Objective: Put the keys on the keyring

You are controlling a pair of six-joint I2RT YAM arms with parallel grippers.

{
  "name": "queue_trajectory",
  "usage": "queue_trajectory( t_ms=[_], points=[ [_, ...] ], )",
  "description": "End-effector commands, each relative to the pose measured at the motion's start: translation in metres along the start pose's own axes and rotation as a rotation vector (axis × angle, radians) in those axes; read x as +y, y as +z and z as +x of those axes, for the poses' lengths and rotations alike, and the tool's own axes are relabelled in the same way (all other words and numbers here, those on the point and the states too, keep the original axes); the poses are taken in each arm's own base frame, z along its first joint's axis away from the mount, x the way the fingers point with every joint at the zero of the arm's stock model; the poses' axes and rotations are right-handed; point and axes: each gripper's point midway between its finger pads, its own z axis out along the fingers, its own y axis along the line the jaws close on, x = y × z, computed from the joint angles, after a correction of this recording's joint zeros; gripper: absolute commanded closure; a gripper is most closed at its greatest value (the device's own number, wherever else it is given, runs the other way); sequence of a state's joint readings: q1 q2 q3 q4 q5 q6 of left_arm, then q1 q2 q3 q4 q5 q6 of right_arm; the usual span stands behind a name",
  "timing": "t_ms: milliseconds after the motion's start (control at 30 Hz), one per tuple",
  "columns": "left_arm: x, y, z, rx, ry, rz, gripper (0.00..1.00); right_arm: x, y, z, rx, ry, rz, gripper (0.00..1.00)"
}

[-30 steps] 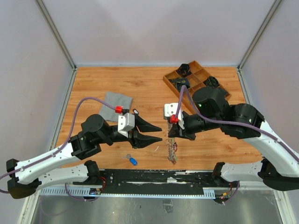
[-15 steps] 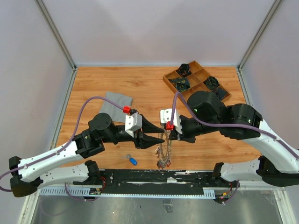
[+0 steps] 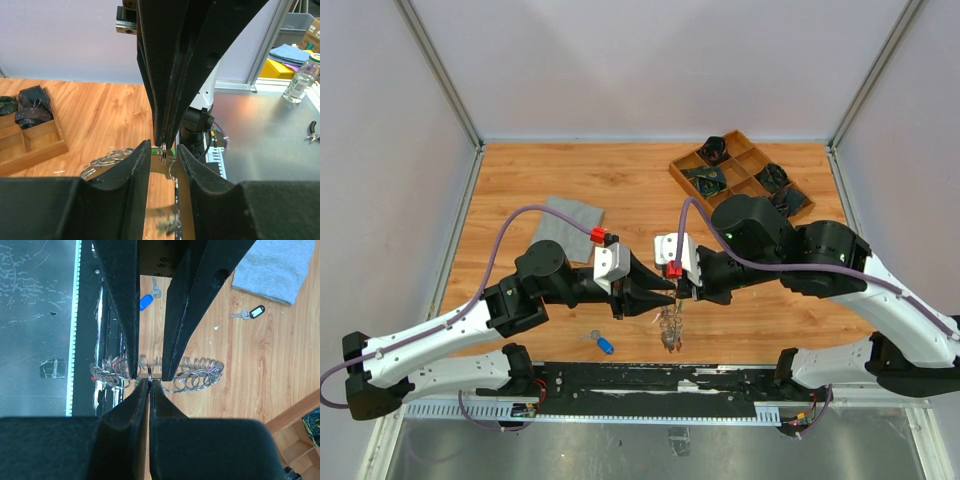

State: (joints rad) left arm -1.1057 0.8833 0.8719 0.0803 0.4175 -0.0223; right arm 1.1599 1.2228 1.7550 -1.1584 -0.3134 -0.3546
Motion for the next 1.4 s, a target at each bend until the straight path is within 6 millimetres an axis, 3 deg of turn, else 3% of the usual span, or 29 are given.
queue_trajectory(
  t_ms=[0, 300, 567, 800, 1100, 1367],
  points=[
    [-0.003, -0.001, -0.021, -0.048, 0.034, 0.013, 0.68, -0.001, -0.006, -0.020, -0.078, -0.052, 0.013, 1.00],
    [-0.002, -0.002, -0.018, -0.039, 0.033, 0.005, 0.75, -0.002, -0.007, -0.023, -0.095, -0.060, 0.021, 1.00],
    [-0.001, -0.002, -0.019, -0.041, 0.037, 0.001, 0.99, 0.000, -0.006, -0.022, -0.095, -0.060, 0.016, 1.00],
    [0.004, -0.004, -0.021, -0.048, 0.039, -0.035, 0.99, 0.003, -0.006, -0.026, -0.113, -0.064, 0.002, 1.00],
    [0.012, -0.019, -0.040, -0.128, 0.065, -0.116, 1.00, -0.017, -0.022, -0.040, -0.225, -0.008, 0.165, 0.65],
    [0.010, -0.033, -0.057, -0.219, 0.087, -0.139, 0.99, -0.020, -0.025, -0.054, -0.440, 0.072, 0.232, 0.62]
  ],
)
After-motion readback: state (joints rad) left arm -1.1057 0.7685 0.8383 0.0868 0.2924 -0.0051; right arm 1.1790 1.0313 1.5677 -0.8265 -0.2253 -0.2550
